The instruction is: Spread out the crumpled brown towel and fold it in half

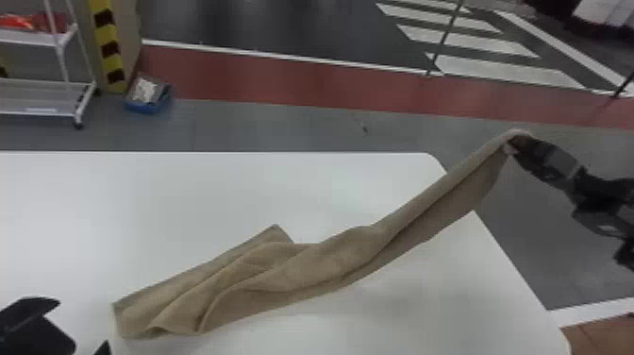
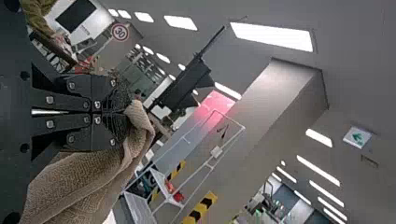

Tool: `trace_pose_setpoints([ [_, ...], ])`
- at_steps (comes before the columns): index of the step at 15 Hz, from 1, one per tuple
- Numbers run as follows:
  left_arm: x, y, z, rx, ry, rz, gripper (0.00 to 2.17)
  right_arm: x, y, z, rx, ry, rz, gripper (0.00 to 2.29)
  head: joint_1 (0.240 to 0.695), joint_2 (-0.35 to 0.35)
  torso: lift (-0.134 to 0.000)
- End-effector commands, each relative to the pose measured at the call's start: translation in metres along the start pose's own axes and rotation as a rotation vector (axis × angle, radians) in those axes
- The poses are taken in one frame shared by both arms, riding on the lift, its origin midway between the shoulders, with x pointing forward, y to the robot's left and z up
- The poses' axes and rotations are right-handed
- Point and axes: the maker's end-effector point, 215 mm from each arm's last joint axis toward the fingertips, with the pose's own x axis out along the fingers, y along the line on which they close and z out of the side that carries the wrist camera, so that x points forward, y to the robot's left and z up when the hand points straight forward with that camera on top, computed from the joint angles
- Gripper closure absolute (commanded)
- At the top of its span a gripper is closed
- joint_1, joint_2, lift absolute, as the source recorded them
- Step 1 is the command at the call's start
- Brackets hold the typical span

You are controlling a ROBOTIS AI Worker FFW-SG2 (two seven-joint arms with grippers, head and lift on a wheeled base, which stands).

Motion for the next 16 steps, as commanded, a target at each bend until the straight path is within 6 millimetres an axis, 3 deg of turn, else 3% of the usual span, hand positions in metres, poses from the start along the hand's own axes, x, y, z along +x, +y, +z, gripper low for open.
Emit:
trace_pose_setpoints([
  [1, 0.000, 0.000, 0.002, 0.002, -0.007, -0.001, 0.22, 0.001, -0.046, -0.020, 0.066, 0.032, -0.141, 1.39, 0.695, -0.286, -0.124],
  [3, 0.000, -0.001, 0.005, 0.002, -0.013, -0.003, 0.22, -0.006, -0.111, -0.051, 0.093, 0.106, -0.398, 1.39, 0.695, -0.298, -0.124],
  [4, 0.000, -0.001, 0.004, 0.003, -0.013, -0.004, 0.22, -0.012, -0.138, -0.053, 0.070, 0.115, -0.492, 1.39, 0.695, -0.302, -0.124],
  [8, 0.000, -0.002, 0.005, 0.006, -0.017, -0.005, 0.22, -0.055, -0.206, -0.070, 0.046, 0.201, -0.848, 1.26, 0.695, -0.344, -0.124],
  [9, 0.000, -0.002, 0.005, 0.006, -0.017, -0.005, 0.22, -0.068, -0.216, -0.074, 0.037, 0.224, -0.920, 1.22, 0.695, -0.350, -0.124],
  [10, 0.000, -0.002, 0.005, 0.004, -0.017, -0.005, 0.22, -0.088, -0.223, -0.079, 0.038, 0.246, -1.007, 0.79, 0.695, -0.350, -0.124],
  [11, 0.000, -0.003, 0.006, 0.004, -0.018, -0.006, 0.22, -0.103, -0.226, -0.087, 0.041, 0.273, -1.063, 0.20, 0.695, -0.350, -0.124],
  [12, 0.000, -0.003, 0.006, 0.004, -0.018, -0.006, 0.22, -0.117, -0.227, -0.091, 0.032, 0.286, -1.100, 0.01, 0.695, -0.350, -0.124],
  [14, 0.000, -0.003, 0.004, 0.004, -0.016, -0.006, 0.22, -0.144, -0.226, -0.095, 0.018, 0.289, -1.150, 0.01, 0.695, -0.350, -0.124],
  [16, 0.000, -0.003, 0.004, 0.004, -0.015, -0.007, 0.22, -0.182, -0.229, -0.080, -0.072, 0.280, -1.217, 0.02, 0.695, -0.350, -0.124],
])
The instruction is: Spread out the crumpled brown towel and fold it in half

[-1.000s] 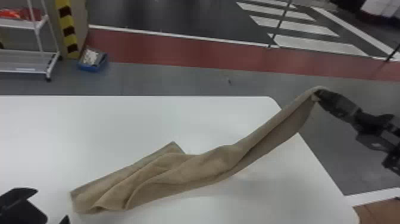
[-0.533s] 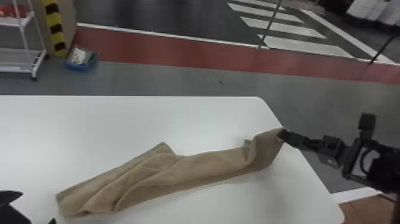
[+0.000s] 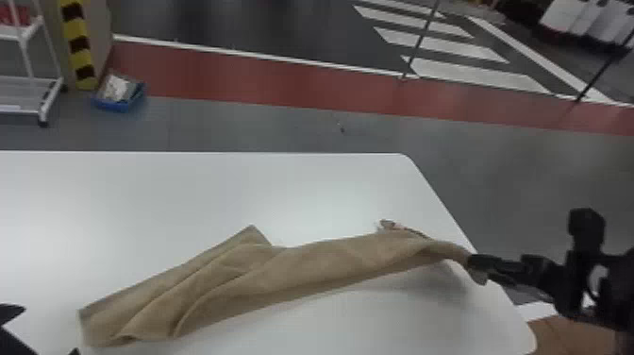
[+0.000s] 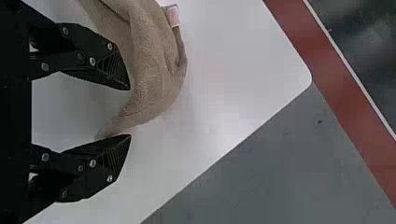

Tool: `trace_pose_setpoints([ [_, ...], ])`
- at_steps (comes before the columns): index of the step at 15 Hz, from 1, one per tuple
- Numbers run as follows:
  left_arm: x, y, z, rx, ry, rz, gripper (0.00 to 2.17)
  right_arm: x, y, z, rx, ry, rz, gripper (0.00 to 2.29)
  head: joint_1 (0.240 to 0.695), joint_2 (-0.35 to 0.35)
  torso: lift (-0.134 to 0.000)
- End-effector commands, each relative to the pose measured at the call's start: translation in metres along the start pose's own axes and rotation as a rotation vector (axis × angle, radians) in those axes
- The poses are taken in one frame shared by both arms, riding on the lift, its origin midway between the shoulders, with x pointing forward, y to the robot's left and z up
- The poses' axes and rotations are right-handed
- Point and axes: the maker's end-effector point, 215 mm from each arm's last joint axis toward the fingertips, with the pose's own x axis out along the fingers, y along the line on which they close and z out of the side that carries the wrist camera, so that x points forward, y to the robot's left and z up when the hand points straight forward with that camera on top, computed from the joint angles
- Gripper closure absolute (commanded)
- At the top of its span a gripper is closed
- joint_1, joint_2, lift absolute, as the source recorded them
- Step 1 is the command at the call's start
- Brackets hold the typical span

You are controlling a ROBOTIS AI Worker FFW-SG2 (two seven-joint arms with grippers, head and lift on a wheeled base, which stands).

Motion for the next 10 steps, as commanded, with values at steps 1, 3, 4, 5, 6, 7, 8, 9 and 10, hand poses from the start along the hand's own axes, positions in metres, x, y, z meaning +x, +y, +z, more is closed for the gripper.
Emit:
trace_pose_setpoints([
  [1, 0.001, 0.000, 0.000, 0.000, 0.000, -0.001, 0.22, -0.017, -0.040, 0.010, -0.075, -0.056, -0.093, 0.03, 0.695, -0.350, -0.124],
  [3, 0.002, 0.000, 0.000, 0.001, 0.000, -0.002, 0.22, -0.029, -0.054, 0.021, -0.100, -0.102, -0.105, 0.03, 0.695, -0.350, -0.124],
  [4, 0.002, 0.000, 0.000, 0.001, 0.000, -0.002, 0.22, -0.032, -0.057, 0.027, -0.115, -0.127, -0.103, 0.03, 0.695, -0.350, -0.124],
  [5, 0.002, -0.001, -0.001, -0.001, 0.002, -0.004, 0.22, -0.036, -0.061, 0.038, -0.135, -0.169, -0.106, 0.04, 0.695, -0.350, -0.124],
  [6, 0.002, -0.001, -0.001, 0.001, 0.001, -0.003, 0.22, -0.037, -0.063, 0.047, -0.136, -0.198, -0.099, 0.05, 0.695, -0.350, -0.124],
  [7, 0.002, -0.002, -0.001, 0.000, 0.001, -0.005, 0.22, -0.035, -0.058, 0.059, -0.150, -0.226, -0.090, 0.06, 0.695, -0.350, -0.124],
  [8, 0.002, -0.003, 0.001, 0.000, -0.002, -0.007, 0.22, -0.032, -0.051, 0.074, -0.175, -0.260, -0.079, 0.06, 0.695, -0.350, -0.124],
  [9, 0.002, -0.004, 0.002, 0.001, -0.003, -0.008, 0.22, -0.025, -0.035, 0.086, -0.206, -0.280, -0.056, 0.07, 0.695, -0.350, -0.124],
  [10, 0.002, -0.004, 0.003, 0.002, -0.005, -0.009, 0.22, -0.018, -0.014, 0.098, -0.250, -0.297, -0.025, 0.08, 0.695, -0.350, -0.124],
])
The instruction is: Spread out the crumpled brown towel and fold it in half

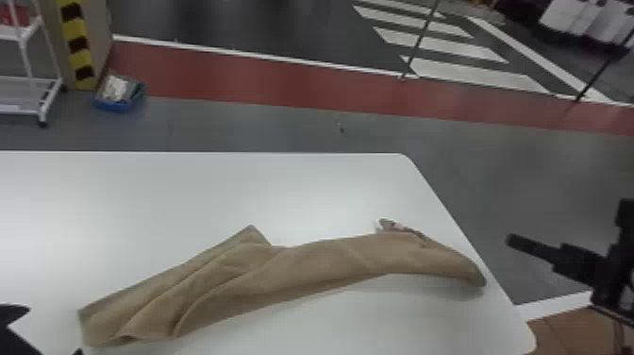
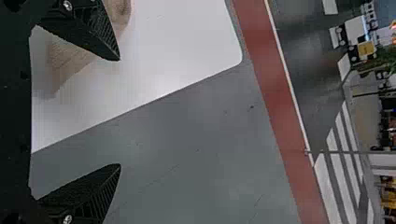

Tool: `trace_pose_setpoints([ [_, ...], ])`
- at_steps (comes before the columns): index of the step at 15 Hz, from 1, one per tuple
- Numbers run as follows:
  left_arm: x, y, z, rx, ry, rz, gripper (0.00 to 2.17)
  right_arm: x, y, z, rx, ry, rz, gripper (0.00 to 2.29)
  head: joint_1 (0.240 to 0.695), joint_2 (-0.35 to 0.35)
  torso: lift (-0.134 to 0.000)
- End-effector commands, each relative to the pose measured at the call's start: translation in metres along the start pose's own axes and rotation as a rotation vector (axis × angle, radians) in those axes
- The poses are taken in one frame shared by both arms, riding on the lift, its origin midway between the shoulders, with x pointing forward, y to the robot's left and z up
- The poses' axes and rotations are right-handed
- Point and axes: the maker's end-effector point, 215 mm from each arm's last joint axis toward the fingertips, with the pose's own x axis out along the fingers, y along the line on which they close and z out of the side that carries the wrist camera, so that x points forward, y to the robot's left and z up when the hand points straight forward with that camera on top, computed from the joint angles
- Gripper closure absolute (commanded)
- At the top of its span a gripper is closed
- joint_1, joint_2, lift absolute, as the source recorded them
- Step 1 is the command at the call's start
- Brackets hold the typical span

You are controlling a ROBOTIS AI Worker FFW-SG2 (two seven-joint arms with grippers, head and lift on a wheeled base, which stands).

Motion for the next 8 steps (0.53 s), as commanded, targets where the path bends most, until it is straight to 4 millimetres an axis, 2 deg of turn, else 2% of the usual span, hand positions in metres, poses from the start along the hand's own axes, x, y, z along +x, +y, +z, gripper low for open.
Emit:
trace_pose_setpoints([
  [1, 0.000, -0.001, 0.001, 0.001, -0.002, -0.002, 0.22, 0.022, 0.044, 0.029, -0.079, -0.044, 0.068, 0.09, 0.695, -0.350, -0.124],
  [3, -0.002, -0.002, 0.001, -0.002, -0.001, -0.003, 0.22, 0.041, 0.094, 0.037, -0.140, -0.033, 0.131, 0.15, 0.695, -0.350, -0.124],
  [4, -0.003, -0.002, -0.001, -0.002, 0.003, -0.003, 0.22, 0.053, 0.119, 0.035, -0.179, -0.012, 0.156, 0.22, 0.695, -0.350, -0.124],
  [8, -0.004, -0.004, -0.004, -0.004, 0.008, -0.006, 0.22, 0.107, 0.203, -0.002, -0.258, 0.105, 0.226, 0.29, 0.695, -0.350, -0.124],
])
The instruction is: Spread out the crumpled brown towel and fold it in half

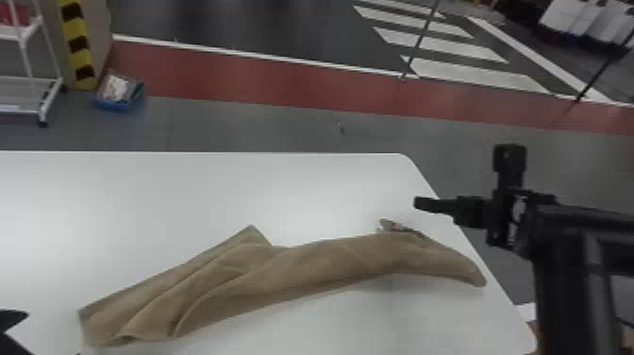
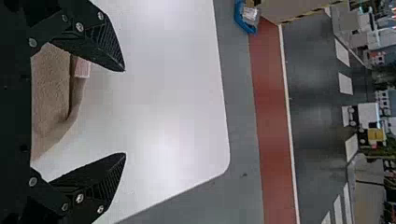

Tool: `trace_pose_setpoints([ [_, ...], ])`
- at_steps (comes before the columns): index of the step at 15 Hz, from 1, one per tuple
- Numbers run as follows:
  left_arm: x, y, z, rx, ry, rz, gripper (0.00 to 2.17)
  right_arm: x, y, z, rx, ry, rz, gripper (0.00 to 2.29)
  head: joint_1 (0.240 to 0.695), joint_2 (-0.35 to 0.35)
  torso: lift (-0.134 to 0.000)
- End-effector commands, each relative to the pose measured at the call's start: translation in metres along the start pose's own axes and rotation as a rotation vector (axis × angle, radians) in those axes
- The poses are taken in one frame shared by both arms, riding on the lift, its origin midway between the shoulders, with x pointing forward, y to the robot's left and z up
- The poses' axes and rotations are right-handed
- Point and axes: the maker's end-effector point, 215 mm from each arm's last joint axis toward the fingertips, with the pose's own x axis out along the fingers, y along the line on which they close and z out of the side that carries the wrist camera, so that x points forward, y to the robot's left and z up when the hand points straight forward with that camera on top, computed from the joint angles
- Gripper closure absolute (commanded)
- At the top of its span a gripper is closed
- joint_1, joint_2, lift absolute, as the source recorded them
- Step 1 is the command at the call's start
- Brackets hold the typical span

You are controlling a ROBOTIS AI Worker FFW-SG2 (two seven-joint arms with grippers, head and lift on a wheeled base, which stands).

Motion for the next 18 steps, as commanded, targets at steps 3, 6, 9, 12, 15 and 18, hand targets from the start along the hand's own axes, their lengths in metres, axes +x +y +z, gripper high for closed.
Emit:
trace_pose_setpoints([
  [3, -0.001, 0.000, -0.002, -0.002, 0.005, 0.000, 0.22, 0.051, 0.067, -0.024, -0.094, 0.098, 0.060, 0.29, 0.695, -0.310, -0.124],
  [6, -0.002, 0.001, -0.004, -0.002, 0.007, 0.003, 0.22, 0.059, 0.074, -0.035, -0.123, 0.134, 0.053, 0.29, 0.695, -0.251, -0.124],
  [9, -0.002, 0.000, -0.005, -0.002, 0.009, 0.002, 0.22, 0.053, 0.061, -0.051, -0.083, 0.171, 0.032, 0.29, 0.695, -0.241, -0.124],
  [12, -0.001, 0.000, -0.003, -0.001, 0.005, 0.002, 0.22, 0.051, 0.051, -0.057, -0.090, 0.183, 0.018, 0.41, 0.695, -0.254, -0.124],
  [15, -0.001, 0.000, -0.003, -0.001, 0.003, 0.001, 0.22, 0.054, 0.051, -0.058, -0.097, 0.182, 0.022, 0.79, 0.695, -0.269, -0.124],
  [18, -0.001, 0.000, -0.005, -0.003, 0.007, 0.002, 0.22, 0.052, 0.051, -0.053, -0.088, 0.157, 0.031, 1.45, 0.695, -0.269, -0.124],
])
